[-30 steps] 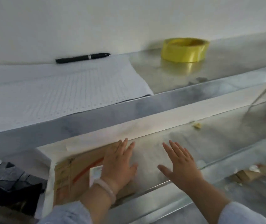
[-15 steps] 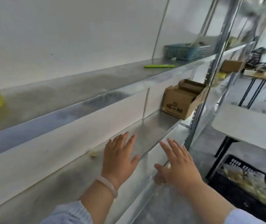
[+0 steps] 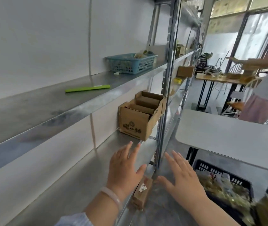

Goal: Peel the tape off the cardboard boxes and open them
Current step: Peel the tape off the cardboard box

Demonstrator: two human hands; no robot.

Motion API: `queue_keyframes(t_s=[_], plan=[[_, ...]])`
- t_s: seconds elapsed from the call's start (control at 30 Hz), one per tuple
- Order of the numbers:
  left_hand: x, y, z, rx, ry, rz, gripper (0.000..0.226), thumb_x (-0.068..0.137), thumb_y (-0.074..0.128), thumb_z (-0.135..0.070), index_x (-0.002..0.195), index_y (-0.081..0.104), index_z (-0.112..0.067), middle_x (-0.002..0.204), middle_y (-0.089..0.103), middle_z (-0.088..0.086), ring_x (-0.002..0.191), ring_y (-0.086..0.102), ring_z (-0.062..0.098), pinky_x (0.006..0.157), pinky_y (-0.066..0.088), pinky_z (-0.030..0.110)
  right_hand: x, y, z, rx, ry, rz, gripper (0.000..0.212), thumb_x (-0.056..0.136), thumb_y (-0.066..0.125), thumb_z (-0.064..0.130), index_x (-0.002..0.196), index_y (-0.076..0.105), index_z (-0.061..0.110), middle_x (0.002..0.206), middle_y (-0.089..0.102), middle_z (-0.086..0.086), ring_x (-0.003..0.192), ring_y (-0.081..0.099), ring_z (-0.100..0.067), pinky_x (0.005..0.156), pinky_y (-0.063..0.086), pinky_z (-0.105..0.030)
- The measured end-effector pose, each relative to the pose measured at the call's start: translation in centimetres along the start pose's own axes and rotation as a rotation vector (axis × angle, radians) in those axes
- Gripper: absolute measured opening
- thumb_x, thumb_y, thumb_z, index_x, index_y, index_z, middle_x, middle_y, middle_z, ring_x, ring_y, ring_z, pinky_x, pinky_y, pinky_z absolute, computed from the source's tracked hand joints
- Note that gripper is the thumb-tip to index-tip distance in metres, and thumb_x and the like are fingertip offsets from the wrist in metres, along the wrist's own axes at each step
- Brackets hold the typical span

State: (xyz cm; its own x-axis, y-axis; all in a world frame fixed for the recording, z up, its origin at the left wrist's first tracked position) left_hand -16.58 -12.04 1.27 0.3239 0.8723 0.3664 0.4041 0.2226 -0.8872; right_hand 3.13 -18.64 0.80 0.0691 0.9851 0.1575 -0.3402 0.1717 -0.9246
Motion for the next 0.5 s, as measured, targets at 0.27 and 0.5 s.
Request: queue_keyframes(t_s=[0.27,0.5], plan=[[12.5,5.9,3.4,-0.093,-0.042,0.102,0.07,0.091,0.038,-0.062,0.151,0.01,-0.038,0.16,0.01,-0.007,0.146,0.008,0.013,0.117,0.017,0.034,13.5,1.3,-2.5,0.063,0.07,0.11,0.078,0.095,0.045,0.057,0.154,-0.002,0.037,0.162,-0.005,0.015,0.15,-0.004,-0.009,0.119,0.001,-0.029],[19.7,9.4,3.6,-0.176,-0.101,0.17,0.072,0.093,0.042,-0.059,0.151,0.007,-0.038,0.161,0.003,-0.009,0.147,0.004,0.013,0.117,0.012,0.029,22.2,2.8,-5.1,0.184,0.131,0.185,0.079,0.096,0.048,0.053,0.155,-0.001,0.034,0.162,0.002,0.016,0.149,0.006,-0.009,0.117,0.008,-0.026]])
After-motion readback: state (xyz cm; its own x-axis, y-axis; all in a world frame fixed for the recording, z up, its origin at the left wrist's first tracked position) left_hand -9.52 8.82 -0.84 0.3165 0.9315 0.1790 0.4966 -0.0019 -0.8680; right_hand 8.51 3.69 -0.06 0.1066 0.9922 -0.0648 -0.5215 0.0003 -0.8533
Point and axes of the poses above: each hand's wrist, its own x-axis towards the middle knuckle, its own y-axis out of the palm, z = x × y, the point moved 1 cm from there along x, towards the middle knuckle
